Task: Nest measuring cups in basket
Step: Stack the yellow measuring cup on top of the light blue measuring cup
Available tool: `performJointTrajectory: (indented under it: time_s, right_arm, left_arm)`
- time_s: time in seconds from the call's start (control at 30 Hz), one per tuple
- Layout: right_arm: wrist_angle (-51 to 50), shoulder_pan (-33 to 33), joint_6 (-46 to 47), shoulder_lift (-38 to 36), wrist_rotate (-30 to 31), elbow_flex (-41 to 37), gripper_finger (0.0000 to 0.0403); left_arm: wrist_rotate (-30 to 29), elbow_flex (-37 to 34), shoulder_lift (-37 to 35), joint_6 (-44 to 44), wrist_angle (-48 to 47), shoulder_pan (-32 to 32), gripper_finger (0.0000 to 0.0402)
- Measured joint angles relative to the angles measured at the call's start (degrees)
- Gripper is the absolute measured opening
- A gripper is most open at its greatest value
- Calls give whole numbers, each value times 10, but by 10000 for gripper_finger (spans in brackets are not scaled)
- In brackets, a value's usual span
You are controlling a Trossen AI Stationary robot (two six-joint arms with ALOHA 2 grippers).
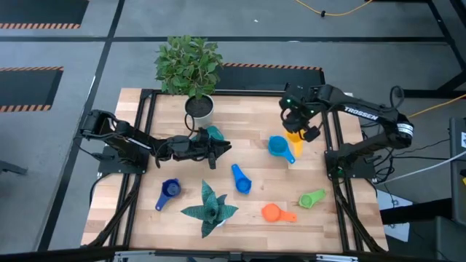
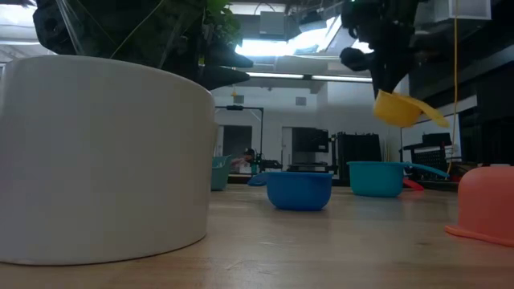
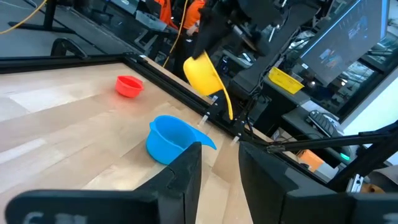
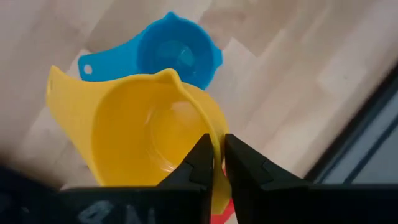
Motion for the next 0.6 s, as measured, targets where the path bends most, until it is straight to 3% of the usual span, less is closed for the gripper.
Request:
performJointTrajectory:
  time_s: [0.6]
  right_arm:
    - [40,40,-7,117,-17,0,36]
  left_arm:
    - [0,0,0,0,0,0,101]
